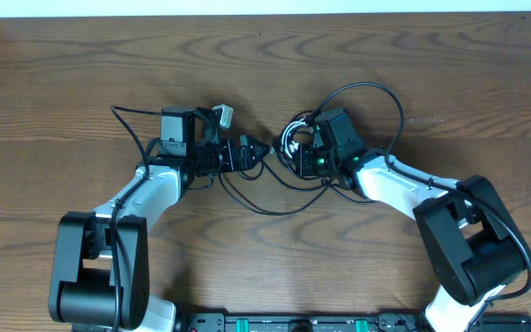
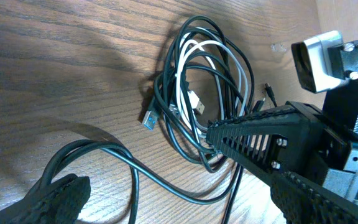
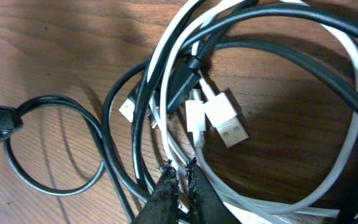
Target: Untangle cables
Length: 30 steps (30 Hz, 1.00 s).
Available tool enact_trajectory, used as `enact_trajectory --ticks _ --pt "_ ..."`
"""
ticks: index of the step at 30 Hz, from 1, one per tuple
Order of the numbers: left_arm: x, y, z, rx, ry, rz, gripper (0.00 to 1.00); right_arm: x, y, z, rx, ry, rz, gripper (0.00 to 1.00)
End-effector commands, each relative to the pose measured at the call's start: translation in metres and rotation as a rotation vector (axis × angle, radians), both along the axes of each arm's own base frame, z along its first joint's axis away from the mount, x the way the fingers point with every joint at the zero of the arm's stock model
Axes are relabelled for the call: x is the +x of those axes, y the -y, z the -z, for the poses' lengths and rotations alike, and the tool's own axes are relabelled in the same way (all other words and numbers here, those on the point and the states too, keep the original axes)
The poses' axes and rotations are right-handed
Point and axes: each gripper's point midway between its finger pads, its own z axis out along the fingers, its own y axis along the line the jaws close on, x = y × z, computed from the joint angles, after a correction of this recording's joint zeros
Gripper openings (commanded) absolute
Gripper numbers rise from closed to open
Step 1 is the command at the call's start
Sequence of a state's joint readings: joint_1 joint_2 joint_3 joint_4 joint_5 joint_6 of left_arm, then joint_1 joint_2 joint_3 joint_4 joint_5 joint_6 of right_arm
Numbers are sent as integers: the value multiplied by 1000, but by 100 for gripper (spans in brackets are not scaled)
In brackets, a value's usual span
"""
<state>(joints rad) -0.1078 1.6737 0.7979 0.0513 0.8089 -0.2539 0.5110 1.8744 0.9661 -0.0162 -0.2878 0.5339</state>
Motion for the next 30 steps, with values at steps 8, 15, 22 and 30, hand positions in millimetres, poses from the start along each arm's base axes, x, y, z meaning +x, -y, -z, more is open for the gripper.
enact_trajectory --ticks 8,15,22,30 --pt "2 0 -4 4 19 9 99 -39 -21 14 -31 -80 -163 7" --pt "2 0 -4 4 19 9 99 -19 -23 3 -33 35 -189 16" --pt "2 0 -4 4 19 9 99 0 -18 -3 -189 209 -307 31" --pt "2 0 -4 4 19 9 99 -2 -20 -3 -243 256 -367 36"
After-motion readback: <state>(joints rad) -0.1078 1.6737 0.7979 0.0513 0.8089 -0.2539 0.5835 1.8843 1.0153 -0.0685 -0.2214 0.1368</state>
